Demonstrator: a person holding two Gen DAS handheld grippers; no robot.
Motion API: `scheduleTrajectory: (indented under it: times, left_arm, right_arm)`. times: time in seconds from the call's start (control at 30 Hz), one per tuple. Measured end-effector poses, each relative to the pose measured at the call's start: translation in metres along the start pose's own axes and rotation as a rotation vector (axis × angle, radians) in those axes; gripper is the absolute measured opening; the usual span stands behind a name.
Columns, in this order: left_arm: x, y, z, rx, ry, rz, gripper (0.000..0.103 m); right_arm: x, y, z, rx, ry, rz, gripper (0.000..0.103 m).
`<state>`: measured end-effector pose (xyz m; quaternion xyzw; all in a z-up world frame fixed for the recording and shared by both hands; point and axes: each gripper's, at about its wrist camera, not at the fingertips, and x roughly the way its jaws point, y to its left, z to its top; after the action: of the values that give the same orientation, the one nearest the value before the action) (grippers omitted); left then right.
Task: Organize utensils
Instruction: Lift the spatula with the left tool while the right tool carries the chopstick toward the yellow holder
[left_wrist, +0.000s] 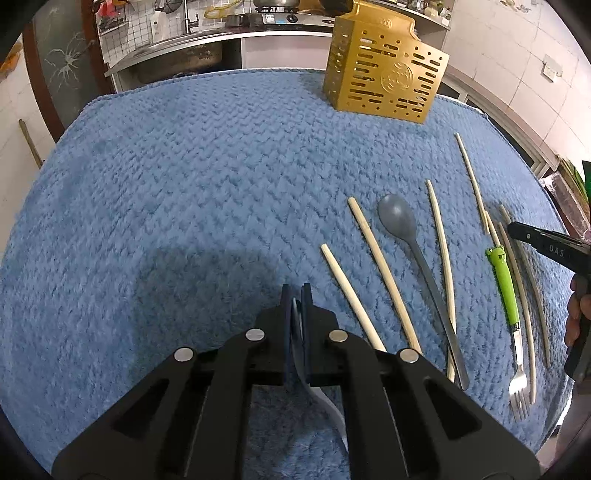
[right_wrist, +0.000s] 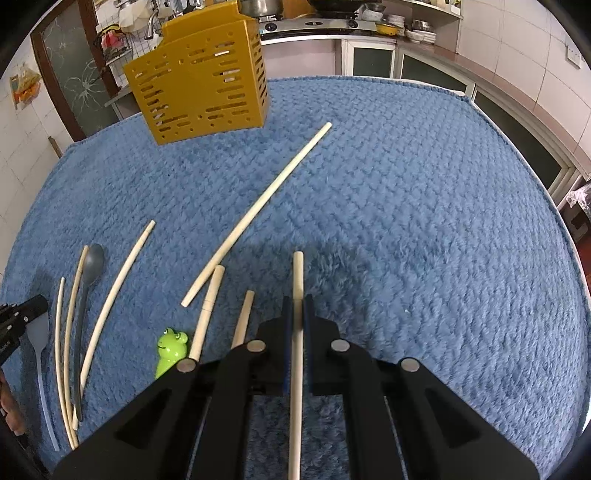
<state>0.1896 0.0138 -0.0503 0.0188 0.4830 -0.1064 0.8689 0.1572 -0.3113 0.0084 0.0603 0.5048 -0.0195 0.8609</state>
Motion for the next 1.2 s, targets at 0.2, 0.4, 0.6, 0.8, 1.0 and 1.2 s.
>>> scheduleTrajectory:
  times: [0.2,0.4,0.6,0.8,1.0,1.2]
  left_arm:
    - [-0.003,-0.001,0.006,0.024,-0.019,0.015,0.004]
    - [0.007,0.004,0.009,0.008,0.001,0.005,0.004]
    - [-0.006,-0.001,0.017,0.024,-0.052,0.005,0.004]
    - [-0.036,-0.013,0.038,0.051,-0.186,0.002,0.004]
    - [-0.059,-0.025,0.064,0.083,-0.341,0.005,0.004]
    - [-0.065,-0.033,0.093,0.099,-0.468,0.023,0.004]
  right_arm:
    - [0.004,0.004,0.005,-0.023,0.043,-0.017,0.006]
    - [0.009,0.006,0.013,-0.04,0.087,-0.029,0.007]
    - [-0.001,-0.005,0.016,-0.013,0.041,-0.001,0.006]
    - [-0.048,-0.006,0.024,0.003,-0.14,0.062,0.006]
    - [-0.083,-0.005,0.032,-0.001,-0.346,0.122,0.006]
    - [-0.102,0.0,0.05,0.003,-0.521,0.157,0.006]
